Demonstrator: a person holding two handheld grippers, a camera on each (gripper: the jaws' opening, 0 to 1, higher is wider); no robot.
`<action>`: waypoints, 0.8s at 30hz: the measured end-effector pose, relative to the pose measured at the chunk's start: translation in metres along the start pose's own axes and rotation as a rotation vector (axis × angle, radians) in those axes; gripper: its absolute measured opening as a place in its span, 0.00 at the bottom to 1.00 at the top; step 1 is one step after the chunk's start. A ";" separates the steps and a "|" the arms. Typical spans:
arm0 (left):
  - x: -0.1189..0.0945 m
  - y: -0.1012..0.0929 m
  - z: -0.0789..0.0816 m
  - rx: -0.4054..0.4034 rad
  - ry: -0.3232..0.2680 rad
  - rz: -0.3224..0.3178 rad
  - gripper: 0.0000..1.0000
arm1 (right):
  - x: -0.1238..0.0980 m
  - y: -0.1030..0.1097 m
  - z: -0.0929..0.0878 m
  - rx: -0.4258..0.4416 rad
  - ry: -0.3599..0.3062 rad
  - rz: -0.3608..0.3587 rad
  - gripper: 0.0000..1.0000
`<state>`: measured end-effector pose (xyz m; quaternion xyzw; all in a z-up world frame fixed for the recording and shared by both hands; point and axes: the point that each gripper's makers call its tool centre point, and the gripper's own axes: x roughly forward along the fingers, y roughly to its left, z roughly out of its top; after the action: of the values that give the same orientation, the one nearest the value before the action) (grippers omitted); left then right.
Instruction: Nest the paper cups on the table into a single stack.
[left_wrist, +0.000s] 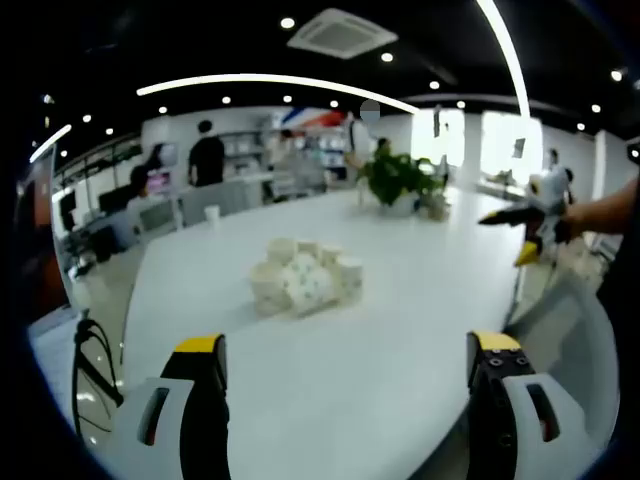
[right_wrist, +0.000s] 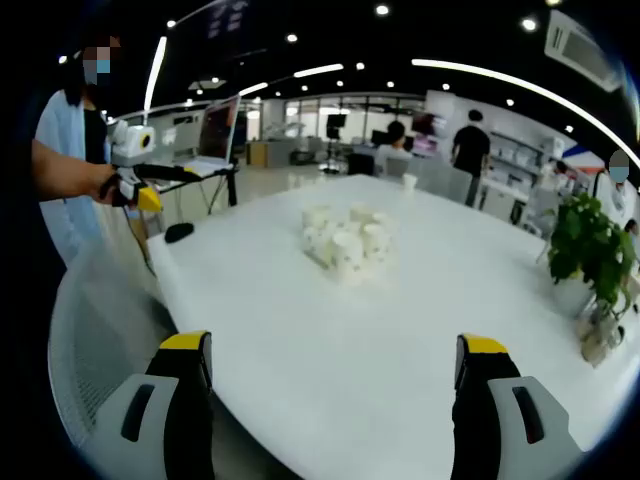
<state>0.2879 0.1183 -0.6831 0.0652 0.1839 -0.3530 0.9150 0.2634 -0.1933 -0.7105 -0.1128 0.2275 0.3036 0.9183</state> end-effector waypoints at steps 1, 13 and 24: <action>0.000 0.000 -0.001 -0.003 0.002 -0.001 0.98 | 0.000 0.000 0.000 0.000 0.002 0.001 1.00; -0.002 0.006 0.000 -0.027 0.001 0.004 0.97 | 0.001 -0.004 -0.001 0.002 0.006 0.000 1.00; -0.011 0.014 -0.005 -0.035 0.018 0.026 0.98 | 0.005 -0.009 0.000 -0.001 0.007 0.001 1.00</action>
<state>0.2883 0.1362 -0.6835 0.0547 0.1976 -0.3371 0.9189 0.2726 -0.1975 -0.7127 -0.1141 0.2306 0.3039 0.9173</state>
